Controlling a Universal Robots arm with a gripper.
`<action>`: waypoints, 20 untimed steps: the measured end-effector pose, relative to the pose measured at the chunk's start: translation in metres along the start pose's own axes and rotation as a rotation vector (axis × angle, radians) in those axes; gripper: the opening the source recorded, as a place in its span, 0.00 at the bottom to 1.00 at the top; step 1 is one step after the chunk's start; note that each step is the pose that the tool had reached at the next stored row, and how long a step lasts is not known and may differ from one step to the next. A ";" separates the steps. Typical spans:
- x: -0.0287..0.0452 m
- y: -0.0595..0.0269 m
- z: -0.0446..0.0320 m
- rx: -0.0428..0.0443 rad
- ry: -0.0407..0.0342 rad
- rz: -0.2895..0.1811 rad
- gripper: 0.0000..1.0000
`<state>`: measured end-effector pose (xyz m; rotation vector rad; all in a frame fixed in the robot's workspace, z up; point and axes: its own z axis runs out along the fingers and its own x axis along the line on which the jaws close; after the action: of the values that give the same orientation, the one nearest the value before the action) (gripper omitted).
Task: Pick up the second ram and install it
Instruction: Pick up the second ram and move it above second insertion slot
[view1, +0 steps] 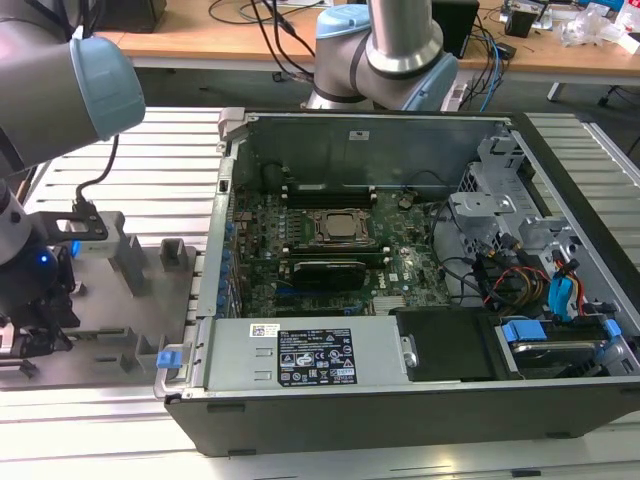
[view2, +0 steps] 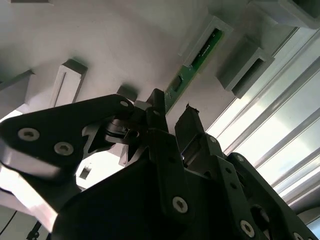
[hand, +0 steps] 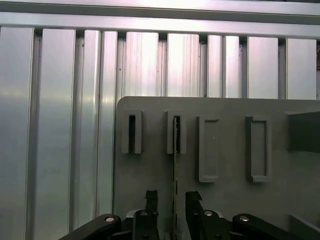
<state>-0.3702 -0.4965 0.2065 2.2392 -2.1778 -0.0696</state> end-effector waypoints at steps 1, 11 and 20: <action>-0.0016 -0.0001 0.0016 -0.0002 0.0002 -0.003 0.36; -0.0028 -0.0004 0.0063 -0.0003 0.0004 -0.008 0.16; -0.0028 -0.0004 0.0065 -0.0002 0.0004 -0.008 0.14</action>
<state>-0.3702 -0.4936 0.2000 2.2476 -2.1687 -0.0695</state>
